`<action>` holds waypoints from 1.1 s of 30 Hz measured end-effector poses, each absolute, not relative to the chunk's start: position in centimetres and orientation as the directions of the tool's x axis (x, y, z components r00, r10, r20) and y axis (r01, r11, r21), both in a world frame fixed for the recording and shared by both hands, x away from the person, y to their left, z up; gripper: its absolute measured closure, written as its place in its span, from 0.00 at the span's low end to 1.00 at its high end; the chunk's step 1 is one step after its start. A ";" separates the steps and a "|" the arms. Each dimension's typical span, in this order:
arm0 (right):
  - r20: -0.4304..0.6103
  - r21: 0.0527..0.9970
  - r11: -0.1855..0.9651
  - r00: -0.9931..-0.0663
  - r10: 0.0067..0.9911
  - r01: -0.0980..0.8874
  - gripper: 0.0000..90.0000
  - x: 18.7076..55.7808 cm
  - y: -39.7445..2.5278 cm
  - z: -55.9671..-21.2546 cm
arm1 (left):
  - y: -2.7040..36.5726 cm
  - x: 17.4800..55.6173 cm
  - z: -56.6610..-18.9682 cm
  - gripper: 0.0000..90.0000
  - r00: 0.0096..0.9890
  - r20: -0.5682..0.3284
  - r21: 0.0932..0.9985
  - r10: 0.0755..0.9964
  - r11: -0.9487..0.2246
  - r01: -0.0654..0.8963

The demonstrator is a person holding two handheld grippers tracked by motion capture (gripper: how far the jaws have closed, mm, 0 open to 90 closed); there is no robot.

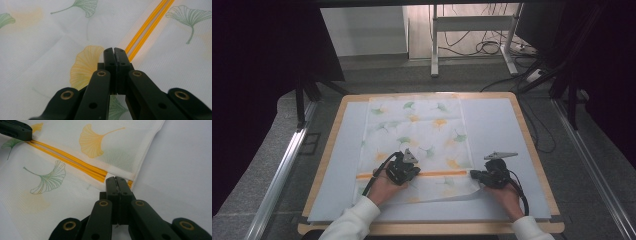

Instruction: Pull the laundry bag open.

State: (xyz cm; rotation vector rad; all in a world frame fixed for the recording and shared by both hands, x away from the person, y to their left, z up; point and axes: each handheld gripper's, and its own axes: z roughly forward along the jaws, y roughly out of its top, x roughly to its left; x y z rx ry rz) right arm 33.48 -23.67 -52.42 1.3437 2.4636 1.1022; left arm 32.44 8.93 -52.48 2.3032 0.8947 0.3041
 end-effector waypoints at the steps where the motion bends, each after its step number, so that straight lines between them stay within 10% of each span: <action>1: 0.221 0.651 0.338 -0.596 0.772 0.679 1.00 33.5 -23.7 -52.4 | 9.0 32.4 -52.5 1.00 0.738 -0.020 0.642 0.674 -0.557 0.526; 33: 0.221 0.652 0.338 -0.597 0.771 0.678 1.00 33.5 -23.7 -52.4 | 13.1 31.6 -52.6 1.00 0.704 -0.017 0.629 0.710 -0.540 0.559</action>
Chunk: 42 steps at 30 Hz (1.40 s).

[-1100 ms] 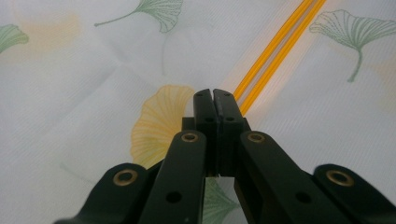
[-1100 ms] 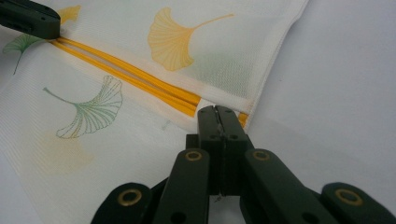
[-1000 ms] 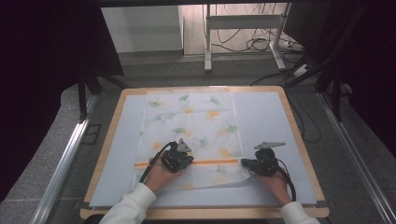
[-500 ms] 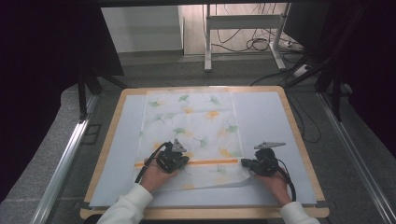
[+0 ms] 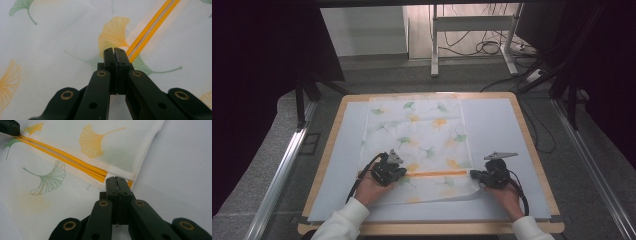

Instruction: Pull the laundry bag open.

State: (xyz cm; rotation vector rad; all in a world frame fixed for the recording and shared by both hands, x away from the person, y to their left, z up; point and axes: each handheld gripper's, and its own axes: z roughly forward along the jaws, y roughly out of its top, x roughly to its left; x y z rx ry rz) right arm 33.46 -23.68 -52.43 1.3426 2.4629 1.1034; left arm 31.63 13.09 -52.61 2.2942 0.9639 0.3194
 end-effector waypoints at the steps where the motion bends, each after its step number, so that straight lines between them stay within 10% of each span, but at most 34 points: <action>1: 0.222 0.652 0.337 -0.596 0.771 0.679 1.00 33.5 -23.7 -52.4 | 13.3 31.6 -52.6 1.00 0.703 -0.015 0.628 0.711 -0.541 0.560; 42: 0.221 0.651 0.336 -0.594 0.774 0.680 1.00 33.4 -23.7 -52.4 | 18.6 30.6 -52.8 1.00 0.629 -0.027 0.612 0.777 -0.485 0.625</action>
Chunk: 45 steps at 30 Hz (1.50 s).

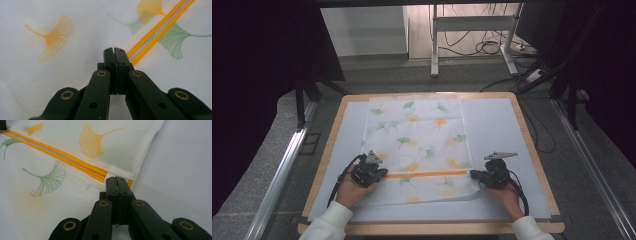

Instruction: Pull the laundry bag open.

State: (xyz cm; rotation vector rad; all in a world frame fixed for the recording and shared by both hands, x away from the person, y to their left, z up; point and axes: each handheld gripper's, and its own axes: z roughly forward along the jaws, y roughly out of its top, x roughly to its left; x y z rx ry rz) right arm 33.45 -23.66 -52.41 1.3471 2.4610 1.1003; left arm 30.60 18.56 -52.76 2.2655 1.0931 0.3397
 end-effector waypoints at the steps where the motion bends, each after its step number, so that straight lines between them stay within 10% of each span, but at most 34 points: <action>1: 0.221 0.651 0.336 -0.594 0.774 0.680 1.00 33.5 -23.7 -52.4 | 18.7 30.6 -52.8 1.00 0.629 -0.025 0.612 0.777 -0.485 0.625; 45: 0.218 0.654 0.334 -0.591 0.776 0.679 1.00 33.4 -23.6 -52.4 | 23.5 29.3 -53.0 1.00 0.532 -0.020 0.610 0.846 -0.412 0.677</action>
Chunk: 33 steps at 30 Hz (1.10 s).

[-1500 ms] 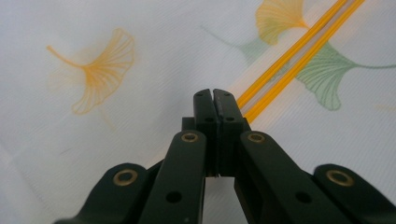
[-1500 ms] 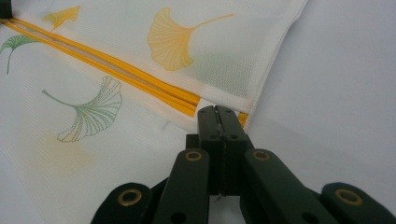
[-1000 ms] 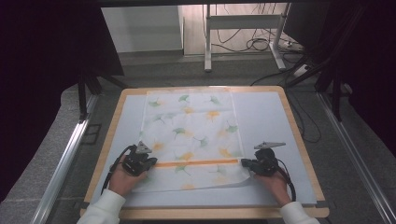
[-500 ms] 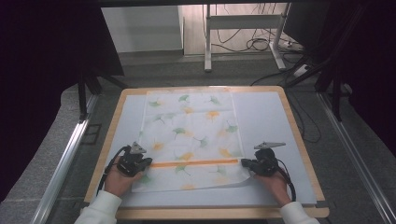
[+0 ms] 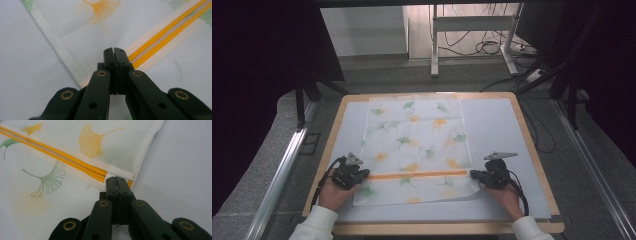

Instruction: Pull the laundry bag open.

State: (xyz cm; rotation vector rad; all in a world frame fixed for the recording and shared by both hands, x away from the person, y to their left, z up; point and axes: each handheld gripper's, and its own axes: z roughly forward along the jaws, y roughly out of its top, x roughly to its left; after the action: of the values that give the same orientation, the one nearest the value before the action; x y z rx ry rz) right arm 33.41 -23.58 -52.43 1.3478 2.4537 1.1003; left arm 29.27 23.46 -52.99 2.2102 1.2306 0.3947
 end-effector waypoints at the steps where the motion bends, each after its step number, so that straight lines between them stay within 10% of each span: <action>1: 0.218 0.654 0.334 -0.591 0.777 0.679 1.00 33.4 -23.6 -52.4 | 23.5 29.3 -53.0 1.00 0.533 -0.017 0.609 0.846 -0.414 0.677; 33: 0.220 0.654 0.334 -0.592 0.775 0.679 1.00 33.4 -23.6 -52.4 | 25.4 28.5 -52.9 1.00 0.493 -0.025 0.617 0.870 -0.374 0.692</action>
State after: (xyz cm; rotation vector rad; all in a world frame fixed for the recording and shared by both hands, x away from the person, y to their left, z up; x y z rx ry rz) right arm 33.41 -23.62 -52.45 1.3480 2.4555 1.1025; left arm 28.54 25.44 -52.90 2.1746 1.2803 0.4117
